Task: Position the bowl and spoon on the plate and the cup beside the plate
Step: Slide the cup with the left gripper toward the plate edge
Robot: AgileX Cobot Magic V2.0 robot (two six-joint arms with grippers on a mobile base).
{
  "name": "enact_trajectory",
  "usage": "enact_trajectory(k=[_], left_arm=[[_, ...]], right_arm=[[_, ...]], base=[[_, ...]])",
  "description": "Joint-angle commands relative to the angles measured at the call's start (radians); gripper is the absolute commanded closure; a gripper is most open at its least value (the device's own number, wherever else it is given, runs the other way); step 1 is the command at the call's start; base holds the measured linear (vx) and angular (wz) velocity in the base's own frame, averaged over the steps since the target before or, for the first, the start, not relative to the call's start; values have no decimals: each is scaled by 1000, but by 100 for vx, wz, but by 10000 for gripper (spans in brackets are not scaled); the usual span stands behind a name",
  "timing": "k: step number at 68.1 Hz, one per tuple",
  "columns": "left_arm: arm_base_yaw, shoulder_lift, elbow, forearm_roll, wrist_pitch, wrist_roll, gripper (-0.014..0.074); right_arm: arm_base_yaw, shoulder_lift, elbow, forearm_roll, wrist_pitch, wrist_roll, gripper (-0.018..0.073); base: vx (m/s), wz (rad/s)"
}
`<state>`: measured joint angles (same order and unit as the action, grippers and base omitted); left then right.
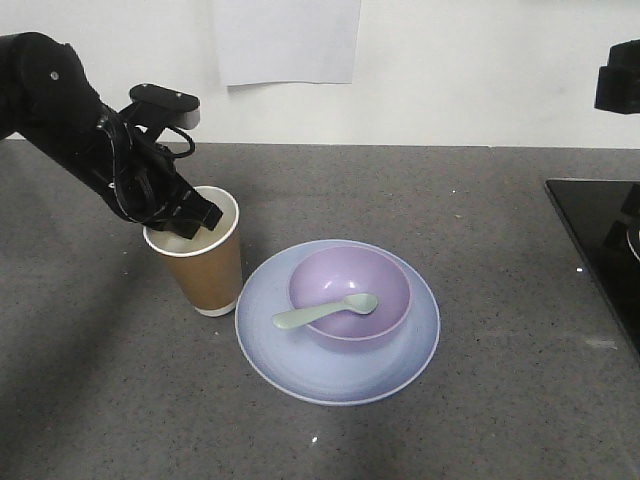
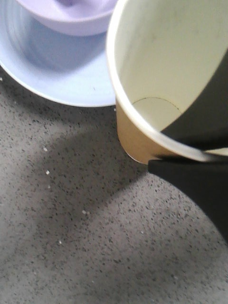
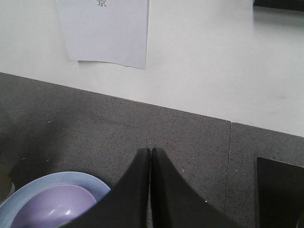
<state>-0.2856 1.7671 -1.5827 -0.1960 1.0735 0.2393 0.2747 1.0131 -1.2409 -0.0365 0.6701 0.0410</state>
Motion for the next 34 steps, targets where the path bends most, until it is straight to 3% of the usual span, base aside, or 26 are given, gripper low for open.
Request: enact_trajectory(k=[1,34], left_arm=[[-6,-46,-24,38,-33,-61,601],[-7,-46,-24,-3,-20,-65,596]], right_arm=[[1,-7,-24,-3,-68,-3,562],[1,-7,-24,3,-68,-3,562]], base=[[0,0],[0,0]])
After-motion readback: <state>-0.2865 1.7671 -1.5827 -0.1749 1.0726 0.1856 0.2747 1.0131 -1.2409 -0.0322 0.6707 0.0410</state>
